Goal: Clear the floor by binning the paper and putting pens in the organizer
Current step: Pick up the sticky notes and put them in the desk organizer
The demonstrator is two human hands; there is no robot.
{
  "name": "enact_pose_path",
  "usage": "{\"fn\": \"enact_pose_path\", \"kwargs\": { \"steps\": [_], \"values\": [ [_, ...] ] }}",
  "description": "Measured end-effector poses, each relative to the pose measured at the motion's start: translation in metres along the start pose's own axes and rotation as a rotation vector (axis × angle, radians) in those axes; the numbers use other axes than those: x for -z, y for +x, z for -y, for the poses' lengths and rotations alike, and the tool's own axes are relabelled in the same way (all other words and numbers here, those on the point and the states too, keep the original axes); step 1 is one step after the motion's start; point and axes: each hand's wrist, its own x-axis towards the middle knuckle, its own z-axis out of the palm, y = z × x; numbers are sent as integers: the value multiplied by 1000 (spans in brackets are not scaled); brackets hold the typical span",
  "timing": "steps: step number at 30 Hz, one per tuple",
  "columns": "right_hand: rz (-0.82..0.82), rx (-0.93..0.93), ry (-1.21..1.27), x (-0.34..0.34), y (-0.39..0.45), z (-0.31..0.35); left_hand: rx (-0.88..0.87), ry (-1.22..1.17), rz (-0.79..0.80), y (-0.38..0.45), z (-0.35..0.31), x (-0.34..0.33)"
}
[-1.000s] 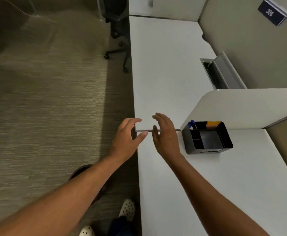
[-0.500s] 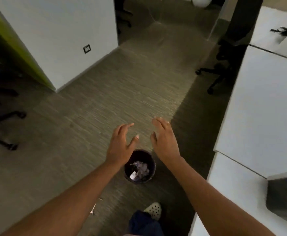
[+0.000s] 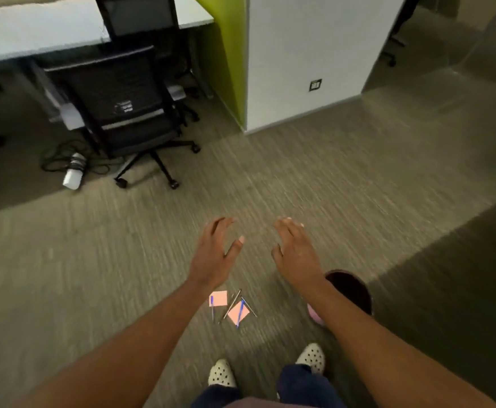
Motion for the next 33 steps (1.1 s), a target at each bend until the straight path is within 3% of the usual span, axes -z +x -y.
{"fn": "enact_pose_path", "kwargs": {
  "steps": [5,11,22,26,33],
  "values": [
    [71,59,-17,-26,18,30,57,40,-13,-12,36,21],
    [197,87,-10,-57,37,17,169,63,-18,-17,60,12],
    [397,49,1,-151,30,-31,302,116,146,-31,124,-64],
    [435,-19,7,-214,24,-57,300,141,271,-40,180,-117],
    [534,-248,68,-381,2,-115,279,166,489,-49,325,-231]
  ]
}}
